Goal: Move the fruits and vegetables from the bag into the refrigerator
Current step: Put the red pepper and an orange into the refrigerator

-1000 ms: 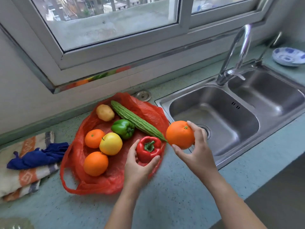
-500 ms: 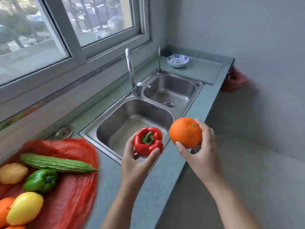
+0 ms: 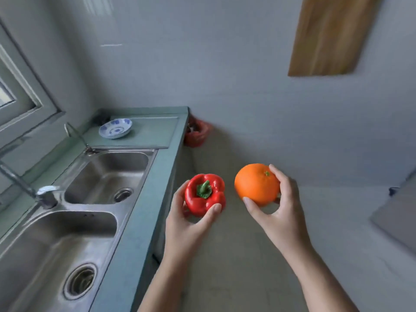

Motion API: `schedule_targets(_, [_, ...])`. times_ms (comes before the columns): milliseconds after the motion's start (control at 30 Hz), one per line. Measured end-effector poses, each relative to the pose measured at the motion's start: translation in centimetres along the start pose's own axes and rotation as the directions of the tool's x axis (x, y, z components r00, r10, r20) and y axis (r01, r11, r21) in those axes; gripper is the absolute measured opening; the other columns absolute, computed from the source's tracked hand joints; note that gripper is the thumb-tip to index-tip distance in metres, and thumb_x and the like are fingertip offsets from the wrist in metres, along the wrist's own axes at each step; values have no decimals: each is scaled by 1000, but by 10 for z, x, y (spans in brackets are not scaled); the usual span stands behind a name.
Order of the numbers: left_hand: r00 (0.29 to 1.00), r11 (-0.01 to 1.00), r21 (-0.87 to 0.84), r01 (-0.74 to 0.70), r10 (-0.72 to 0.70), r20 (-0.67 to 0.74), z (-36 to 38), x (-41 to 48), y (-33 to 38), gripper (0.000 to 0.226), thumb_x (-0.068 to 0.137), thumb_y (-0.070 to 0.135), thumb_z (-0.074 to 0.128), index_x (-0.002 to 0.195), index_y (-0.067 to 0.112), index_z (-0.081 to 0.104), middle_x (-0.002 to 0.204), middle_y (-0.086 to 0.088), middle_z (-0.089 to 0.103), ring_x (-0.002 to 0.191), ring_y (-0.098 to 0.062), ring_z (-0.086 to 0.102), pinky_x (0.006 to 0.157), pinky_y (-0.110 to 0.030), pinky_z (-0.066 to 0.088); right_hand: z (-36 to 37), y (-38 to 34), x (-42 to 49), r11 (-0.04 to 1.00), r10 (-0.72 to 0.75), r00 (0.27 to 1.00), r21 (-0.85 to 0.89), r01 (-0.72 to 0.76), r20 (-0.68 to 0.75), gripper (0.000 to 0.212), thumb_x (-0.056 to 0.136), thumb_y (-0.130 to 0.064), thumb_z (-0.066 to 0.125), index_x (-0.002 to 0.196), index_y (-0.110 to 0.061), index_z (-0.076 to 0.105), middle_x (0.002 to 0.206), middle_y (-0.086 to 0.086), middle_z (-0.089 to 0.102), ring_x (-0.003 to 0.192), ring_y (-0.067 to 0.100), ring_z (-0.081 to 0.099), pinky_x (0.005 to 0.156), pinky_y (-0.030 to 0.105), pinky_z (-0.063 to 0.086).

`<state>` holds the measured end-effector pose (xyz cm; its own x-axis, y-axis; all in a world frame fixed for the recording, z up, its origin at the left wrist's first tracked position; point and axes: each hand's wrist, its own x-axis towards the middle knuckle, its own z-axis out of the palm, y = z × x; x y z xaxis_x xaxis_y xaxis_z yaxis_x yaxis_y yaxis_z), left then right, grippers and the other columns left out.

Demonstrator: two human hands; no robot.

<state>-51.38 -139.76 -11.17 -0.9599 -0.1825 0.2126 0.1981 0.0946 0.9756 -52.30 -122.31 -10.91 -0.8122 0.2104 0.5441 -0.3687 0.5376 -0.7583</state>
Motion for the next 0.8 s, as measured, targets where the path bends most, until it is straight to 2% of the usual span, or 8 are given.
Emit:
schedule_targets(100, [994, 999, -11, -31, 32, 103, 61, 14, 1, 70, 53, 50, 74, 118, 35, 51, 111, 21, 62, 103, -2, 60, 92, -33, 49, -46, 33, 15, 997, 47, 995, -56, -52, -87, 78, 63, -48, 64, 132, -18, 42, 119, -7, 43, 104, 2, 47, 83, 10, 40])
schedule_targets(233, [970, 998, -64, -28, 42, 238, 136, 21, 2, 71, 55, 52, 72, 119, 40, 46, 118, 16, 58, 107, -4, 58, 92, -36, 49, -96, 72, 25, 983, 111, 976, -122, -136, -188, 76, 63, -35, 72, 131, -17, 42, 120, -7, 43, 104, 0, 47, 82, 7, 40])
schedule_targets(300, [950, 996, -85, -25, 50, 307, 171, 24, 3, 71, 55, 53, 72, 120, 40, 46, 118, 18, 58, 108, -5, 58, 92, -36, 49, -117, 88, 31, 974, 144, 958, -136, -182, -246, 76, 63, -35, 72, 131, -18, 42, 120, -9, 43, 104, -8, 46, 82, 6, 39])
schedule_targets(367, [927, 995, -100, -16, 53, 371, 204, 31, 3, 70, 55, 53, 73, 119, 41, 47, 116, 21, 59, 107, -4, 58, 91, -33, 49, -136, 104, 38, 962, 175, 935, -150, -230, -307, 76, 64, -36, 72, 132, -19, 41, 121, -9, 42, 102, -8, 46, 81, 5, 39])
schedule_targets(467, [888, 992, -123, 2, 54, 457, 253, 48, -4, 69, 55, 52, 73, 118, 39, 49, 116, 18, 60, 106, -3, 59, 90, -33, 50, -162, 131, 52, 939, 203, 897, -182, -293, -393, 76, 65, -35, 73, 132, -19, 41, 120, -11, 42, 101, 0, 47, 82, 15, 43])
schedule_targets(567, [847, 991, -134, 26, 50, 529, 305, 73, -10, 69, 53, 53, 73, 117, 38, 50, 116, 15, 60, 105, -3, 59, 91, -33, 50, -184, 161, 77, 918, 234, 861, -189, -349, -452, 76, 66, -33, 78, 131, -25, 39, 119, -25, 37, 99, 0, 50, 81, 22, 44])
schedule_targets(633, [821, 988, -149, 43, 50, 568, 340, 95, -14, 70, 52, 54, 73, 116, 39, 50, 116, 15, 60, 104, -2, 59, 91, -34, 50, -195, 183, 101, 912, 231, 848, -197, -360, -478, 75, 67, -28, 80, 129, -30, 37, 119, -30, 33, 102, -10, 47, 80, 17, 42])
schedule_targets(800, [758, 983, -175, 49, 78, 648, 424, 162, -9, 69, 50, 55, 72, 114, 44, 48, 116, 16, 59, 104, -3, 59, 93, -34, 48, -222, 227, 178, 891, 215, 819, -236, -387, -533, 76, 68, -21, 79, 128, -32, 33, 122, -10, 37, 103, -24, 37, 77, -1, 34])
